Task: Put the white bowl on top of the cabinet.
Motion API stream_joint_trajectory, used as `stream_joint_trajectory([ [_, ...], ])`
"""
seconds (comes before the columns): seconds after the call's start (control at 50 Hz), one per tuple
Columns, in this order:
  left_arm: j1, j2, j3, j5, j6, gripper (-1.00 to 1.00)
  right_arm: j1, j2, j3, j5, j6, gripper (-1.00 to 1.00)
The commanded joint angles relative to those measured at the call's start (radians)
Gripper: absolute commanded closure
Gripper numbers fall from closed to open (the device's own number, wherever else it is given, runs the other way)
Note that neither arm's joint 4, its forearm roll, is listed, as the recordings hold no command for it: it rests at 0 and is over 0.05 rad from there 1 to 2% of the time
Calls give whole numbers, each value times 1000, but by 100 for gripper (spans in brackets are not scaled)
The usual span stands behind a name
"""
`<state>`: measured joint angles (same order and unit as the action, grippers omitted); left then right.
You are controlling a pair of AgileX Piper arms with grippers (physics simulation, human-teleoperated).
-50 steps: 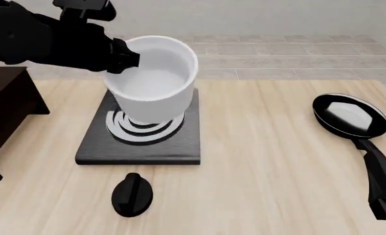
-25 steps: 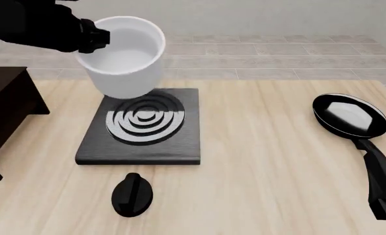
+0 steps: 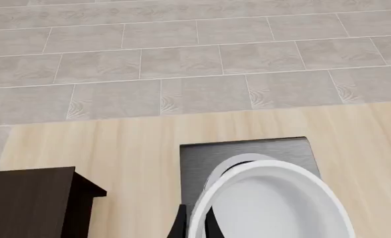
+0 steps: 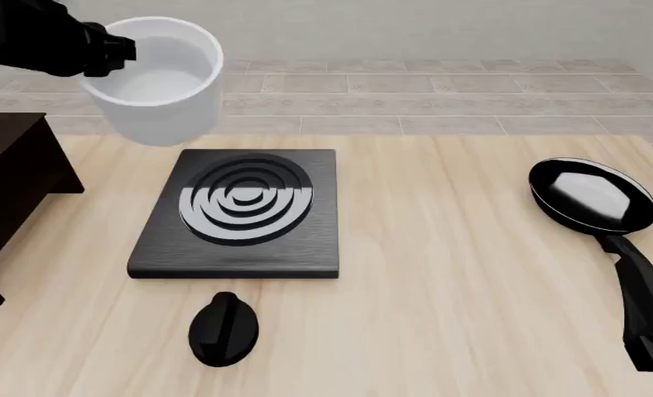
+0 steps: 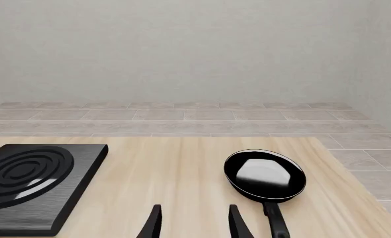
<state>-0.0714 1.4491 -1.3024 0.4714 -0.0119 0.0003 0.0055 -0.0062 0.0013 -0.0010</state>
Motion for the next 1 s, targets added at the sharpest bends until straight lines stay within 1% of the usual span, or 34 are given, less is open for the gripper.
stream_joint_trajectory([
  [0.02, 93, 18, -35, -11, 23, 100, 0, 0, 0, 0, 0, -100],
  [0.28, 167, 38, -82, 1, 35, 100, 0, 0, 0, 0, 0, -100],
  [0.46, 205, 42, -87, -1, 32, 100, 0, 0, 0, 0, 0, -100],
  [0.6, 245, 38, -106, 18, 50, 100, 0, 0, 0, 0, 0, -100],
  [0.72, 272, 26, -91, 18, 38, 100, 0, 0, 0, 0, 0, -100],
  [1.0, 345, -2, -68, 22, 40, 100, 0, 0, 0, 0, 0, -100],
])
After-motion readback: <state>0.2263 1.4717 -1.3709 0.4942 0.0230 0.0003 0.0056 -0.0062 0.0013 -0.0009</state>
